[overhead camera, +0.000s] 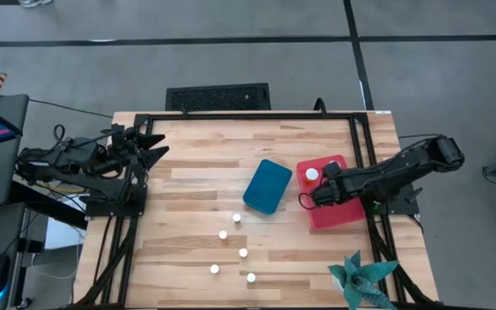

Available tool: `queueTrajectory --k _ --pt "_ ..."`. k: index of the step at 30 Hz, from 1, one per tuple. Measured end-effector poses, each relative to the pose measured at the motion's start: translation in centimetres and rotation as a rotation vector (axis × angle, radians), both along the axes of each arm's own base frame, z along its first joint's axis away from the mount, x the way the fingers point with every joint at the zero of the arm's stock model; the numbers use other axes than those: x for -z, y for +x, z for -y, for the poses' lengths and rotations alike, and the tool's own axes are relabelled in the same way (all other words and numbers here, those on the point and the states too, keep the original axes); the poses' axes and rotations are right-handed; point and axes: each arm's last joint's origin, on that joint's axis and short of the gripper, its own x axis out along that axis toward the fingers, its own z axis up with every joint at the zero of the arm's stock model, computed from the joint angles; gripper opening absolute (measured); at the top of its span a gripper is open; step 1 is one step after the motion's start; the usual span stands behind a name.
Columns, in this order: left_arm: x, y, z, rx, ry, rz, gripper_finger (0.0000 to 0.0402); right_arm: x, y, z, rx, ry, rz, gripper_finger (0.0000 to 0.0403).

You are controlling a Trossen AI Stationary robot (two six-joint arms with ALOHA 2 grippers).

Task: Pick and place medicine bottles into bin by pill shape (circle, oval)
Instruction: Put the orange capsule bottle into the pink bin

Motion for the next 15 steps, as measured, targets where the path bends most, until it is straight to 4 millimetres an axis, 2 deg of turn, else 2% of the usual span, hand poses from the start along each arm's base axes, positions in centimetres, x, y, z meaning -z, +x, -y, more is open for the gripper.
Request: queueTrajectory --k 9,15 --pt "0.00 0.00 0.00 0.000 0.000 0.000 0.0312 0.75 0.23 0.05 -0.020 0.009 0.031 0.0126" --pt "0.00 0.00 0.00 0.000 0.000 0.000 0.0312 0.79 0.18 0.02 -0.019 0.020 0.025 0.0150"
